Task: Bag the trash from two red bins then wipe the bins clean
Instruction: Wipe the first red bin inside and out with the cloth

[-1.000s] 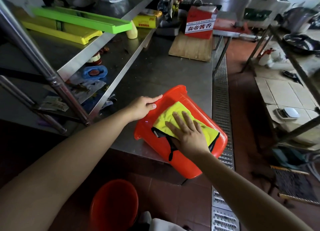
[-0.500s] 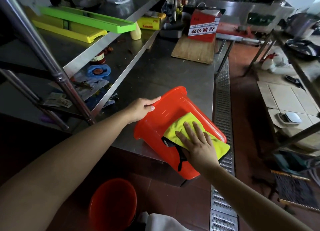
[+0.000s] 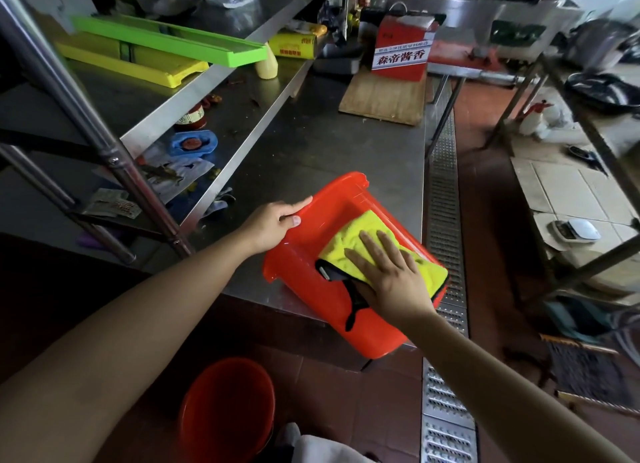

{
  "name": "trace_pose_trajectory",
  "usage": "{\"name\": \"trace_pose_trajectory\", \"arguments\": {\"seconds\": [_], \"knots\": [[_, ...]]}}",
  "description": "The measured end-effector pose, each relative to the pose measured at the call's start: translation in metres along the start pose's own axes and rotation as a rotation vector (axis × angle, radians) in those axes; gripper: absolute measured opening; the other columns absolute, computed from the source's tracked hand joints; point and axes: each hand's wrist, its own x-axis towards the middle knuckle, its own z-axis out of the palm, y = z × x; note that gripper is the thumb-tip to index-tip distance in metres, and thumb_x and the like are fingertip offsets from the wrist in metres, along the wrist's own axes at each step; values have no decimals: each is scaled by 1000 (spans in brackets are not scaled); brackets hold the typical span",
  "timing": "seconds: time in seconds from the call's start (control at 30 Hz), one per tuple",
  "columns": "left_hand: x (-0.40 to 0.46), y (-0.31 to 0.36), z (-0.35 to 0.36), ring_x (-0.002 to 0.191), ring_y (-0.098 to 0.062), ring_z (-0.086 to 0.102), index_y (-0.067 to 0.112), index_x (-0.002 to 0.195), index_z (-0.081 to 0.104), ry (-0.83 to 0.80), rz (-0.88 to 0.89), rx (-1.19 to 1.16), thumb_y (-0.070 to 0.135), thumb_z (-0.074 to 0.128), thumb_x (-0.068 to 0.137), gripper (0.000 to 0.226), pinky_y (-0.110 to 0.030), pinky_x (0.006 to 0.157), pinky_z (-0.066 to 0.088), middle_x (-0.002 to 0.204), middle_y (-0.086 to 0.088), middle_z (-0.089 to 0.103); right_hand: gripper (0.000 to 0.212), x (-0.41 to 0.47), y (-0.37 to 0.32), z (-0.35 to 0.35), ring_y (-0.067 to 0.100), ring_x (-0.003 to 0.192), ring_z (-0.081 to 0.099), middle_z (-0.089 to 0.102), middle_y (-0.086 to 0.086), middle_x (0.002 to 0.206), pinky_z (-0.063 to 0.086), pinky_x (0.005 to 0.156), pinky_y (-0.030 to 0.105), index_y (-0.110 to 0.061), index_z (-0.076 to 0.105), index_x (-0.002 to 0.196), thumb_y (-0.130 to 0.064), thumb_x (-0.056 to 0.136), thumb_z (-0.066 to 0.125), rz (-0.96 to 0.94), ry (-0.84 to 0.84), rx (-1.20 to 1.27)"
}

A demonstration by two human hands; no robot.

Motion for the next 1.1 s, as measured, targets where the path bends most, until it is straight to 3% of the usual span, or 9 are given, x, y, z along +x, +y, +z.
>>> {"name": "trace_pose_trajectory", "arguments": {"seconds": [0.2, 0.27, 0.37, 0.43, 0.6, 0.73, 0.83, 0.97, 1.1], "knots": [[-1, 4, 2, 99, 0, 58, 60, 135, 39, 22, -37, 14, 27, 52, 100, 49, -17, 81, 43, 104, 18, 60, 55, -74, 32, 4, 34, 151, 24, 31, 2, 162, 43, 104, 53, -33, 48, 148, -53, 97, 47, 16, 67, -6], [-4, 3, 5, 106, -5, 57, 57, 137, 40, 31, -39, 23, 27, 52, 100, 49, -17, 86, 41, 111, 14, 60, 55, -75, 32, 4, 35, 150, 25, 32, 2, 162, 43, 104, 53, -33, 49, 147, -54, 97, 46, 14, 56, -7], [-11, -4, 6, 120, -13, 53, 56, 138, 40, 17, -54, 28, 27, 52, 100, 49, -29, 102, 43, 130, 4, 57, 55, -55, 21, 3, 34, 150, 25, 32, 2, 162, 41, 106, 53, -34, 48, 148, -54, 96, 48, 22, 36, -5], [-16, -7, 5, 122, -13, 53, 56, 137, 40, 13, -56, 22, 26, 53, 100, 50, -31, 105, 42, 132, 4, 57, 55, -32, 8, 2, 34, 151, 24, 31, 2, 163, 39, 108, 53, -35, 45, 149, -53, 97, 51, 47, 24, 1], [-25, -10, 5, 109, -10, 57, 58, 136, 39, 46, -24, 25, 21, 55, 98, 55, -25, 95, 44, 110, 9, 57, 59, 42, -25, -5, 31, 154, 11, 17, -2, 167, 28, 114, 54, -41, 32, 153, -57, 99, 46, 59, -31, 53], [-29, -15, 5, 107, -11, 56, 51, 140, 41, 76, 14, 70, 14, 54, 97, 58, -20, 93, 41, 111, 0, 59, 59, 78, -38, -6, 28, 155, 1, 6, -6, 168, 20, 118, 53, -45, 24, 155, -59, 100, 39, 50, -77, 79], [-31, -14, 5, 105, -10, 57, 44, 141, 44, 122, 36, 84, 13, 56, 96, 56, -17, 90, 41, 113, -2, 64, 60, 62, -31, -7, 29, 155, 6, 10, -5, 168, 24, 117, 53, -44, 26, 155, -59, 99, 42, 23, -71, 57], [-36, -12, 7, 90, 5, 56, 40, 141, 47, 176, 42, 103, 15, 57, 96, 52, 1, 80, 36, 107, 7, 61, 60, 7, -6, -4, 31, 151, 23, 27, -2, 164, 37, 108, 53, -40, 40, 150, -56, 95, 56, 13, 6, 29], [-35, -3, 9, 104, -2, 52, 35, 137, 52, 218, 68, 169, 20, 58, 96, 44, -19, 91, 44, 120, 9, 52, 58, -44, 16, 3, 30, 151, 23, 27, -3, 164, 38, 106, 50, -41, 39, 150, -59, 96, 47, 43, 31, 6]]}}
